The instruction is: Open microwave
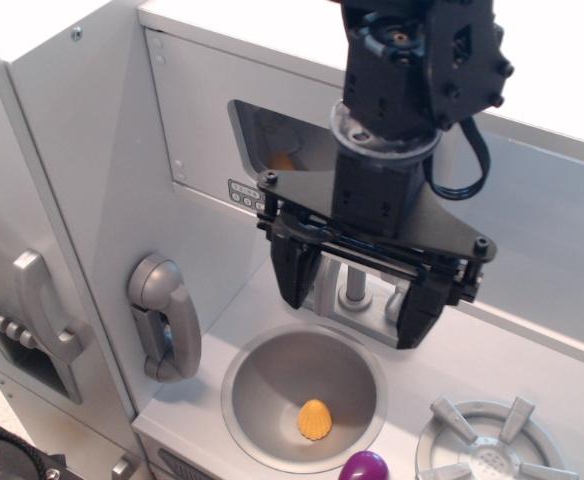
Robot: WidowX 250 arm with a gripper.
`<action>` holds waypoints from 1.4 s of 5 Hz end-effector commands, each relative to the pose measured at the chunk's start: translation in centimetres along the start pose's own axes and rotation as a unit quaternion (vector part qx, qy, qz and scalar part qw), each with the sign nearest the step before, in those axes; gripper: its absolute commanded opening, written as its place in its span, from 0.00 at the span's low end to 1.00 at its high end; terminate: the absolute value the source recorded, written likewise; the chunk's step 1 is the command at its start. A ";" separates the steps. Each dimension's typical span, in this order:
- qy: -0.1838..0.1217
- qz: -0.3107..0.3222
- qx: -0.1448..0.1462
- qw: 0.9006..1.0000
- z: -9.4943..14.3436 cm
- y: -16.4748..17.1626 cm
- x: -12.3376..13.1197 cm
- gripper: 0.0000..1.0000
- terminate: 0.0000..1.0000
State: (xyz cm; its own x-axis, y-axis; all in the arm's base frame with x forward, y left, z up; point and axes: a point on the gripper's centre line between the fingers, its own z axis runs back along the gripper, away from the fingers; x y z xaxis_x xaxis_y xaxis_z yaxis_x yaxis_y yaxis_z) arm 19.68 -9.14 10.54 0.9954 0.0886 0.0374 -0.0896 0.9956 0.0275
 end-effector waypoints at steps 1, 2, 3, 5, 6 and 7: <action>0.000 0.000 0.000 1.000 0.0 0.0 0.0 1.00 0.00; -0.042 -0.004 -0.004 0.999 0.3 -0.8 1.6 1.00 0.00; -0.059 -0.003 -0.014 0.998 0.2 -1.1 3.6 1.00 0.00; -0.091 0.033 -0.020 0.995 0.1 0.6 8.1 1.00 0.00; -0.095 0.040 -0.015 0.995 0.1 0.9 9.2 1.00 0.00; -0.097 0.032 -0.020 0.995 -0.2 0.6 9.4 1.00 0.00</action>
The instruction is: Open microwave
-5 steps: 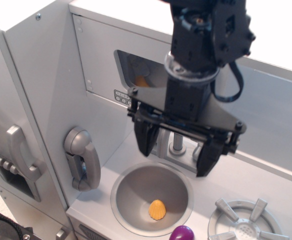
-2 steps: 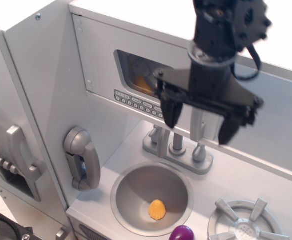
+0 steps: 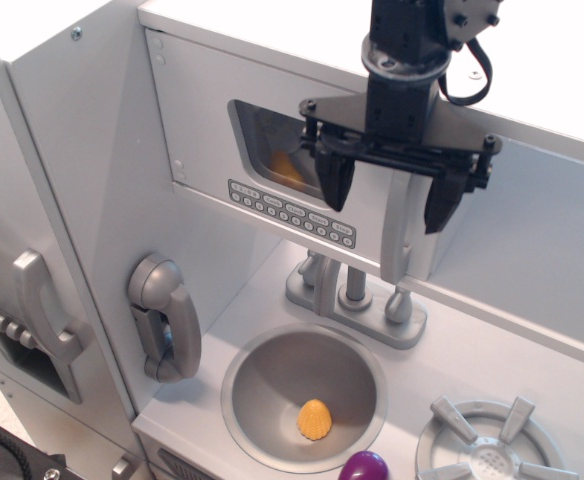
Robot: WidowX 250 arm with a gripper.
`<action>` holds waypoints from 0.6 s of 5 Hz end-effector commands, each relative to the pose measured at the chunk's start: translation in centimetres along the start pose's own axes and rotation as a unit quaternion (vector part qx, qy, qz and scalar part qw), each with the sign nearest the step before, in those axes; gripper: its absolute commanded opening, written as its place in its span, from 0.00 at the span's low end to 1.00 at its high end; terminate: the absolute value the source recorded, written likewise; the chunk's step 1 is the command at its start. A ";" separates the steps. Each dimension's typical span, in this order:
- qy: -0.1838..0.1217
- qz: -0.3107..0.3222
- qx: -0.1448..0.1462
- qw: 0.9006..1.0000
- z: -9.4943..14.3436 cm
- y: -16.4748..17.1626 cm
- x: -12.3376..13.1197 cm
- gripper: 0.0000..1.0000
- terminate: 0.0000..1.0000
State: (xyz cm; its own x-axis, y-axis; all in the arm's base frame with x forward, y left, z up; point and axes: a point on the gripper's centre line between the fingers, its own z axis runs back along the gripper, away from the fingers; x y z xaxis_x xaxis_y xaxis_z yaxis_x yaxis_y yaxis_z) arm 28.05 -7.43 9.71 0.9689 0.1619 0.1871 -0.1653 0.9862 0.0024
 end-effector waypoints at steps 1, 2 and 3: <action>-0.046 -0.031 -0.016 0.998 1.0 -0.8 0.6 0.00 0.00; -0.073 -0.056 -0.037 0.995 1.5 -0.8 0.8 0.00 0.00; -0.105 -0.057 -0.049 0.992 1.6 -0.7 0.9 0.00 0.00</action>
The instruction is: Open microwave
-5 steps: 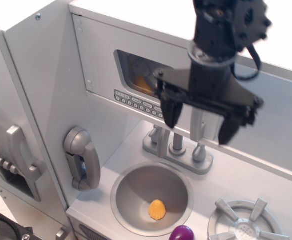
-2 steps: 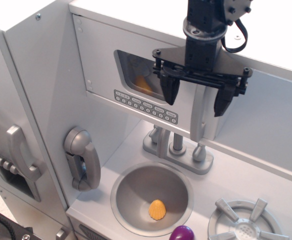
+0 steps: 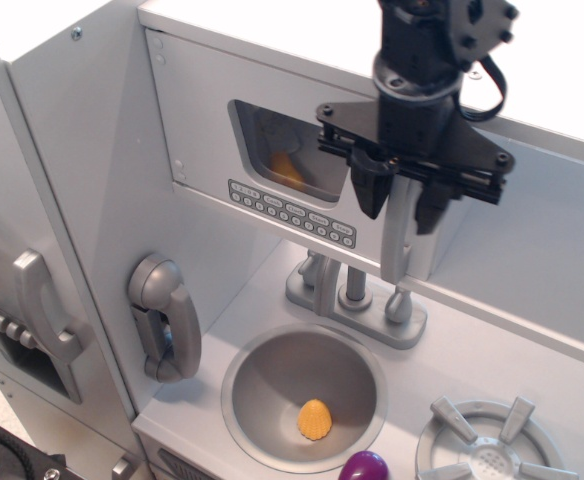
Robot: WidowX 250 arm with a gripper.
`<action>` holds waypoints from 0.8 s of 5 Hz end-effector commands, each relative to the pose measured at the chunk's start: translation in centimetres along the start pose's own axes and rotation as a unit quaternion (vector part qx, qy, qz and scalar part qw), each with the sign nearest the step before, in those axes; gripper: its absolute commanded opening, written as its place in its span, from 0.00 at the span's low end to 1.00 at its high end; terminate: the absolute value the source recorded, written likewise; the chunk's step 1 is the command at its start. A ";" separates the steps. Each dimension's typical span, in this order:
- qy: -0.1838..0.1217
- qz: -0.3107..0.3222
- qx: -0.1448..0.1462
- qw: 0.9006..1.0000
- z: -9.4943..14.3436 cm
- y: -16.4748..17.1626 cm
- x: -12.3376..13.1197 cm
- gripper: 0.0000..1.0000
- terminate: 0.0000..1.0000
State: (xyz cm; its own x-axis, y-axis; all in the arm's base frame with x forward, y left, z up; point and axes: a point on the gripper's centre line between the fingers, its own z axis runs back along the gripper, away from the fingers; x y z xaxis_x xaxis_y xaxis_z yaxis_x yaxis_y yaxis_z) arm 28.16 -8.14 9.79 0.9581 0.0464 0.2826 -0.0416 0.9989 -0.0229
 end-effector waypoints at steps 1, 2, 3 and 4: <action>-0.062 0.005 -0.020 0.998 1.5 0.0 0.8 0.00 0.00; -0.043 0.006 -0.020 0.999 1.6 0.5 0.1 0.00 0.00; -0.033 -0.013 -0.021 0.999 2.5 0.7 -2.6 0.00 0.00; 0.018 -0.032 -0.031 0.999 4.0 1.4 -5.0 0.00 0.00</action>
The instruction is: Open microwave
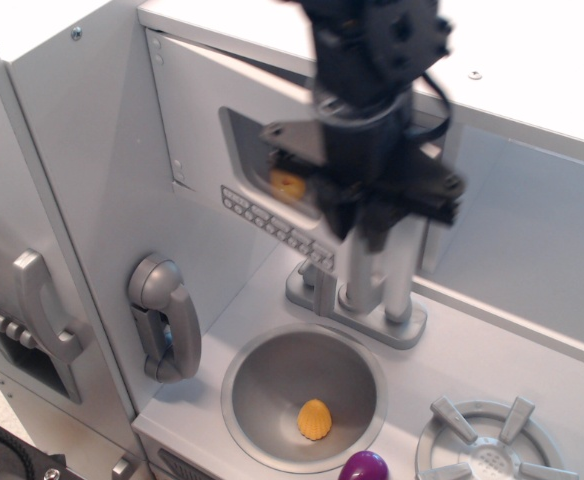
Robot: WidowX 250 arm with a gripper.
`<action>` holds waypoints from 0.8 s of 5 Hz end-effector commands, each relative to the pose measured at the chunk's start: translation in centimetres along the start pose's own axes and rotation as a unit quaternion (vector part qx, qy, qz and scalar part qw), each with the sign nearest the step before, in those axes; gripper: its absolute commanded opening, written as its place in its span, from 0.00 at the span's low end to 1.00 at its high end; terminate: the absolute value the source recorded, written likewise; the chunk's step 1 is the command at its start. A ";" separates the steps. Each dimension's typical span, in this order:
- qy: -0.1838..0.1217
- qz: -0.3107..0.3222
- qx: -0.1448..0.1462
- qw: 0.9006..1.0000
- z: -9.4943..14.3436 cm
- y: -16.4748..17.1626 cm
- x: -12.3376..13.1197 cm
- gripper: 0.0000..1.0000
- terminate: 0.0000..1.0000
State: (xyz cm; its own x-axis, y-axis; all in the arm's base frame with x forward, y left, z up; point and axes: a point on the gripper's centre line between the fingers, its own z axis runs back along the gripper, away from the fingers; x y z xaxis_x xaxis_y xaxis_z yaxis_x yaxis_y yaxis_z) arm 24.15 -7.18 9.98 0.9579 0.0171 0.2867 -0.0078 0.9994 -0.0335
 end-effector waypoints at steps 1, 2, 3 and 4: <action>0.078 -0.052 -0.028 0.995 3.9 1.1 -2.9 1.00 0.00; 0.135 -0.057 -0.036 0.989 4.4 -0.4 -4.0 1.00 0.00; 0.143 -0.061 -0.035 0.987 3.5 -3.7 -3.9 1.00 0.00; 0.152 -0.058 -0.042 0.986 2.2 -7.1 -2.5 1.00 0.00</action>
State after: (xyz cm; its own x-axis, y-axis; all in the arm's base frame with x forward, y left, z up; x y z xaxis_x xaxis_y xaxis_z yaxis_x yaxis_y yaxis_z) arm 20.53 -14.23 10.00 0.9922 -0.1168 -0.0431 0.1129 0.9900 -0.0841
